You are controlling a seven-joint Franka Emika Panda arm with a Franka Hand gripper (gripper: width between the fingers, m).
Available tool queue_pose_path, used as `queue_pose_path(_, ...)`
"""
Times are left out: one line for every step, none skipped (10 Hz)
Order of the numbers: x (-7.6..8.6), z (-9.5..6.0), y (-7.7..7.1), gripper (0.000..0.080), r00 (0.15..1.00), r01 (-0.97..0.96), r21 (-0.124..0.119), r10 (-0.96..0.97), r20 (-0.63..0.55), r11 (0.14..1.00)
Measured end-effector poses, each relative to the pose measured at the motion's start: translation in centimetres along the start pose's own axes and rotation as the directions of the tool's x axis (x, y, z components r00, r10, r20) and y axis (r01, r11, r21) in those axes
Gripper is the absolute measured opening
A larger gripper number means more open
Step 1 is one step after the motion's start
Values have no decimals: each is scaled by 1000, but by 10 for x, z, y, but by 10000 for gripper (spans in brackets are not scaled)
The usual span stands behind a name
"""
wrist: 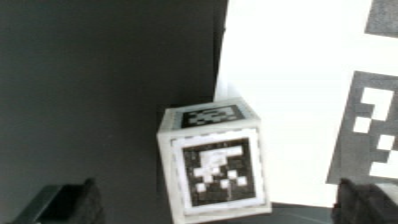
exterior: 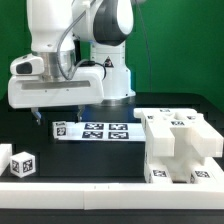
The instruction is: Assemble chair
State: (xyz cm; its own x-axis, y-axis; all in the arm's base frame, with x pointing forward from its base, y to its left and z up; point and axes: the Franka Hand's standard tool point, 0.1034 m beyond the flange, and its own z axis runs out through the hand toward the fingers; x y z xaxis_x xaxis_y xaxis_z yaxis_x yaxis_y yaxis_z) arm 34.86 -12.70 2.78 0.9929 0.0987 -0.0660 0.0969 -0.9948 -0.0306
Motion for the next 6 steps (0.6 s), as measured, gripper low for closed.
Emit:
queue_pose_path(0, 0, 1, 649, 1000, -2, 0, 2, 0, 1000)
queue_pose_path(-1, 0, 1, 649, 1000, -2, 0, 2, 1, 1000)
queue_pose_path(-2, 2, 0, 649, 1000, -5, 0, 5, 6, 1000)
queue_pose_path(-6, 10, -4, 649, 999, -16, 3, 16, 27, 1000)
queue_pose_path(-9, 17, -8, 649, 999, -24, 7, 23, 47, 1000)
queue_pose_path(-13, 20, -11, 649, 998, -26, 17, 25, 64, 1000)
